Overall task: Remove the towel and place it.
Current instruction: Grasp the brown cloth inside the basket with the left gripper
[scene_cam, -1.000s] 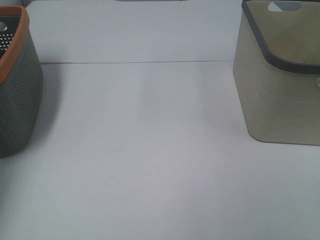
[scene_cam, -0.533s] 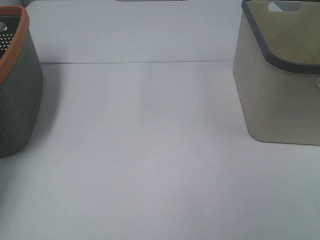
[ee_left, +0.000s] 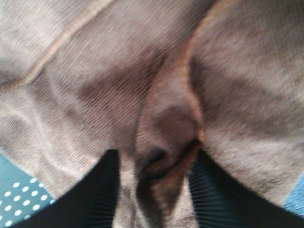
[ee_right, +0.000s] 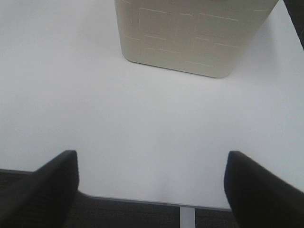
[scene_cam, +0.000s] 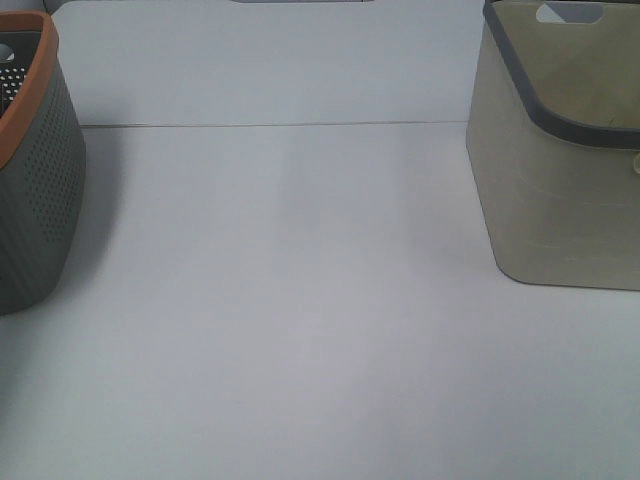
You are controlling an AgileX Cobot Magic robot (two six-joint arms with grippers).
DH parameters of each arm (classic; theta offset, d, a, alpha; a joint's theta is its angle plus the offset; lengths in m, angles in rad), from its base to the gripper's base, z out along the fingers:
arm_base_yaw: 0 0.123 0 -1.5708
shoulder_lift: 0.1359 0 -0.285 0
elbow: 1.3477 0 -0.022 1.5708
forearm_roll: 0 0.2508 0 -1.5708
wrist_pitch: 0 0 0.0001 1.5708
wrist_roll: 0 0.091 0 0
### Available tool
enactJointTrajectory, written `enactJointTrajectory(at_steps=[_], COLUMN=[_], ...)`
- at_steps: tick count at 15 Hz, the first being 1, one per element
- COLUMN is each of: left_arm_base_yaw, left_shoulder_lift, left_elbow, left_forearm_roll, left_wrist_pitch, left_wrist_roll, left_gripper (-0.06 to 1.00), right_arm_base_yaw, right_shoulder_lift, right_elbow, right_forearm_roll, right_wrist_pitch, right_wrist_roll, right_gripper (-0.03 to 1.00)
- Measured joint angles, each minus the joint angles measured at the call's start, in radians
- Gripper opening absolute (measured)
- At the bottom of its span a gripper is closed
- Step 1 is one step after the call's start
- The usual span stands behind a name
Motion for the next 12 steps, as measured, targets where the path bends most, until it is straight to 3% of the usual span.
enactJointTrajectory(at_steps=[2, 9, 11, 12], left_arm_base_yaw=[-0.001, -0.001, -0.003, -0.012], left_shoulder_lift=[0.000, 0.000, 0.000, -0.015], left_elbow=[0.000, 0.000, 0.000, 0.000], left_forearm_roll=[-0.023, -0.027, -0.030, -0.034], left_wrist_pitch=[0.006, 0.002, 0.005, 0.008], left_wrist_roll=[-0.039, -0.129, -0.130, -0.130], left_gripper=[0.34, 0.31, 0.16, 0.02], right_arm_base_yaw=[0.000, 0.000, 0.000, 0.000], right_shoulder_lift=[0.000, 0.000, 0.000, 0.000], right_elbow=[0.000, 0.000, 0.000, 0.000], right_forearm_roll=[0.000, 0.000, 0.000, 0.000], right_wrist_pitch=[0.000, 0.000, 0.000, 0.000], right_wrist_roll=[0.000, 0.000, 0.000, 0.000], right_gripper=[0.73, 0.73, 0.73, 0.73])
